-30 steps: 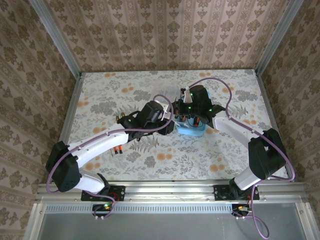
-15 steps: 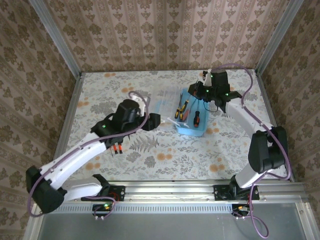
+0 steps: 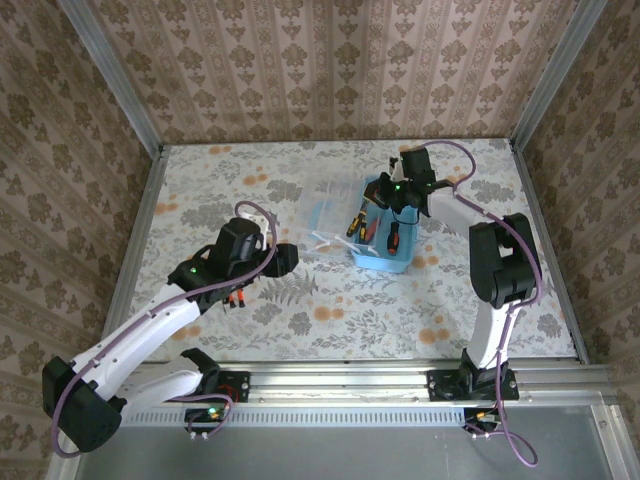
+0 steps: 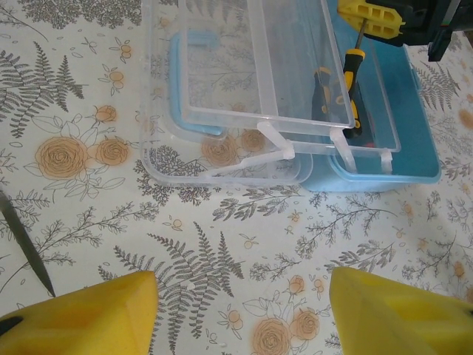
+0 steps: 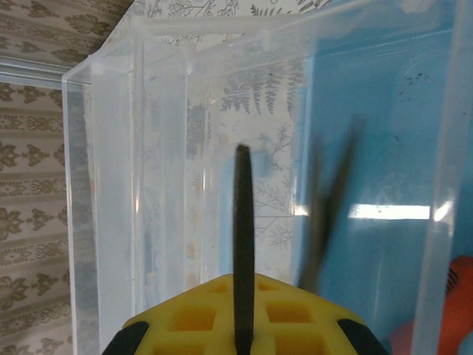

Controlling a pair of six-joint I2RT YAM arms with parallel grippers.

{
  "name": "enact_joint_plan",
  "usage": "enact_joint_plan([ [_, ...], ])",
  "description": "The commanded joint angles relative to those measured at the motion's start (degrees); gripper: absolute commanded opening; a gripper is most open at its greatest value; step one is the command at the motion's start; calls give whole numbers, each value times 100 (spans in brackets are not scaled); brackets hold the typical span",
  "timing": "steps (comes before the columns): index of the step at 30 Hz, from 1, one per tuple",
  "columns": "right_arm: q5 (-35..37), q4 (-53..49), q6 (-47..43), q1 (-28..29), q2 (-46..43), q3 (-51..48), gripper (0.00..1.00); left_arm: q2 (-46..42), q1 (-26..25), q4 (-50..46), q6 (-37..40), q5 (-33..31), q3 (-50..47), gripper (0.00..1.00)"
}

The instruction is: Pack the tool kit

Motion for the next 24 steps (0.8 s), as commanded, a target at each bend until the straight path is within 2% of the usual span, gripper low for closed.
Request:
enact_joint_plan([
  [1,-227,274,147,63,59,223,0,32,49,35,-86,97,61,64],
  [10,-521,694,642,-7,352,332,0,123,49,157,-111,176,18,64],
  [19,-527,524,642,90,768,638,0,124,60,174,-112,204,0,64],
  [20,-531,485,609,89,761,652,2,132,57,190,-112,210,-2,64],
  [22,-524,334,540,91,731,686,13,163,61,201,-104,225,17,64],
  [24,-508,86,445,99,690,765,18,192,59,205,-104,228,41,64],
])
